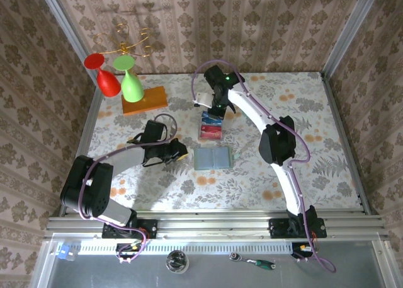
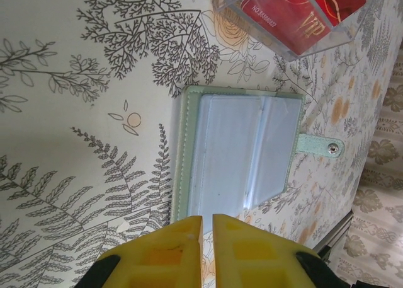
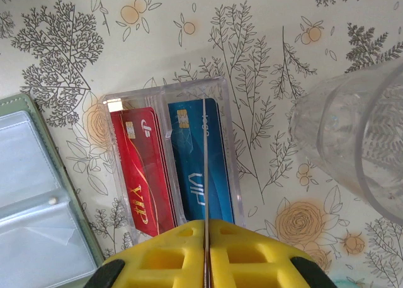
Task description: Take the credit cards out of the card holder
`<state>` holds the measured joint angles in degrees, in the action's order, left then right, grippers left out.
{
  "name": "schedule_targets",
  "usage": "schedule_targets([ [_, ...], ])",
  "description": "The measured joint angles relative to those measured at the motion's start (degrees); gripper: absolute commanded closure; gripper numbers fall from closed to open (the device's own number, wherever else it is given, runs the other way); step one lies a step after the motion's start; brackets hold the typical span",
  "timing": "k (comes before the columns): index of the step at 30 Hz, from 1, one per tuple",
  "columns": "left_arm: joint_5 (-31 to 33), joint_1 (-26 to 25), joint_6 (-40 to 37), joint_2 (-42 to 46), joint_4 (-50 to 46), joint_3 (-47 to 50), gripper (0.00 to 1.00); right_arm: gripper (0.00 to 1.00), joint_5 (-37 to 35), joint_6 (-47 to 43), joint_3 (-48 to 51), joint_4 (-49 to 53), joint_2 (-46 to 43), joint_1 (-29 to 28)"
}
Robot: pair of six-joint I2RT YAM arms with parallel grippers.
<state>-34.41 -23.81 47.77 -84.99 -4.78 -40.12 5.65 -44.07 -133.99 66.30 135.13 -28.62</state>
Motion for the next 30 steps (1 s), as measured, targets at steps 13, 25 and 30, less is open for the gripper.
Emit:
schedule_targets([
  [13, 0.2, 0.7, -0.1, 0.0, 0.0, 0.1, 0.85, 0.81, -1.2, -1.2, -0.2, 0.1, 1.3, 0.2],
  [25, 1.5, 3.6, -4.7, -0.5, -4.5, -1.6, 0.74, 0.68, -2.6, 4.3, 15.9, -8.1, -8.2, 1.8],
  [30, 3.5, 7.1, -9.1, -0.5, -8.0, -2.5, 0.61, 0.57, -4.8, 9.0, 30.8, -17.1, -18.5, 2.8],
])
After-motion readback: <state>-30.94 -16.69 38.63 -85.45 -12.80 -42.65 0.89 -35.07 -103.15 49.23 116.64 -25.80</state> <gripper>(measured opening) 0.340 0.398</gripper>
